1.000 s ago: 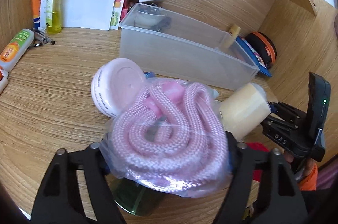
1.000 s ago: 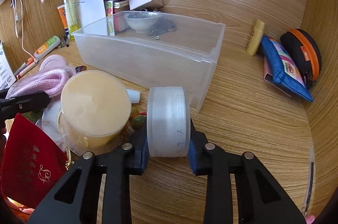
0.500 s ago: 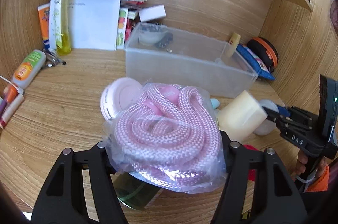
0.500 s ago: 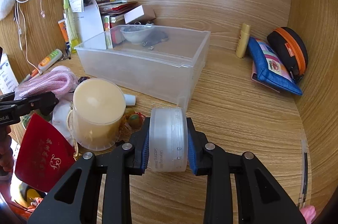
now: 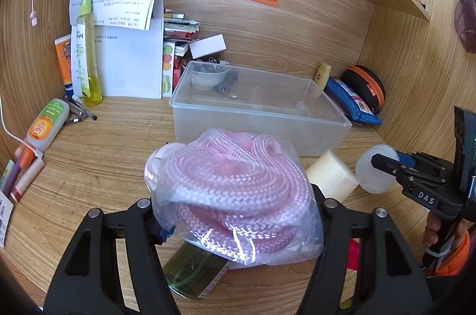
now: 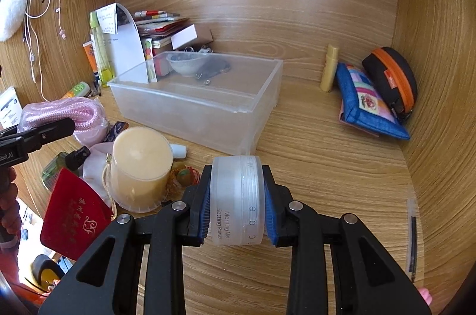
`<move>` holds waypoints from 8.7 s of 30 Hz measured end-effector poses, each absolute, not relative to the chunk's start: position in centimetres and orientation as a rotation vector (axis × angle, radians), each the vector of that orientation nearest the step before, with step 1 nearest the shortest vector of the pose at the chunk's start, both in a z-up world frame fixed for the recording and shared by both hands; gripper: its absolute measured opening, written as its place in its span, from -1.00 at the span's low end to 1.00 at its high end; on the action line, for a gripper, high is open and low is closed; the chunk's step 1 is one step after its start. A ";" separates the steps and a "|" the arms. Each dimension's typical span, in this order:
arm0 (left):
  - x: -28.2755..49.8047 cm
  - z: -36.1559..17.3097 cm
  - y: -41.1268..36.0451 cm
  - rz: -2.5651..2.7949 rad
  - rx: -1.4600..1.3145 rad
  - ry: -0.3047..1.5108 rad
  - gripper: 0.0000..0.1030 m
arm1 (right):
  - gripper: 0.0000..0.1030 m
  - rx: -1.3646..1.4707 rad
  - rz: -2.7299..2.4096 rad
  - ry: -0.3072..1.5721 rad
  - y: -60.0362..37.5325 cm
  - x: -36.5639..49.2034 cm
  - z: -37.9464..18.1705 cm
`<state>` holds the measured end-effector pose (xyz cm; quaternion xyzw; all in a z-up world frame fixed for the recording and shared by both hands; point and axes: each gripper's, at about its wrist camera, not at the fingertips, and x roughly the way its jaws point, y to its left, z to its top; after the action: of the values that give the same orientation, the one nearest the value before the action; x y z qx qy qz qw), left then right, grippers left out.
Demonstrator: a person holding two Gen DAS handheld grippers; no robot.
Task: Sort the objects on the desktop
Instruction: 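Carry the bagged rope and tape roll over the clear plastic box, then open both grippers to drop the rope and tape roll into the box, then grasp the pink round container with the left gripper while the right gripper grasps the cream candle jar, then lift and carry the pink container and candle jar over the box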
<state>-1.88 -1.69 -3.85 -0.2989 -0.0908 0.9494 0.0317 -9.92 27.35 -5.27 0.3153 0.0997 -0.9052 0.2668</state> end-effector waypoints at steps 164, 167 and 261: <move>-6.9 -3.7 -6.1 2.892 -1.241 -0.056 0.95 | 0.88 0.815 -2.389 0.399 20.5 -7.9 -4.3; -7.2 -4.8 -6.0 2.867 -1.284 -0.071 0.95 | 0.88 0.849 -2.369 0.393 20.3 -7.9 -5.3; -11.3 1.0 -4.7 2.894 -0.949 -0.105 0.24 | 0.01 0.682 -2.286 0.114 20.1 -14.3 1.8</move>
<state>-11.32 -4.66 0.97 -0.3110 -0.0345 0.9486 0.0471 -14.26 20.14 1.77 0.2655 0.0442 -0.8901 0.3679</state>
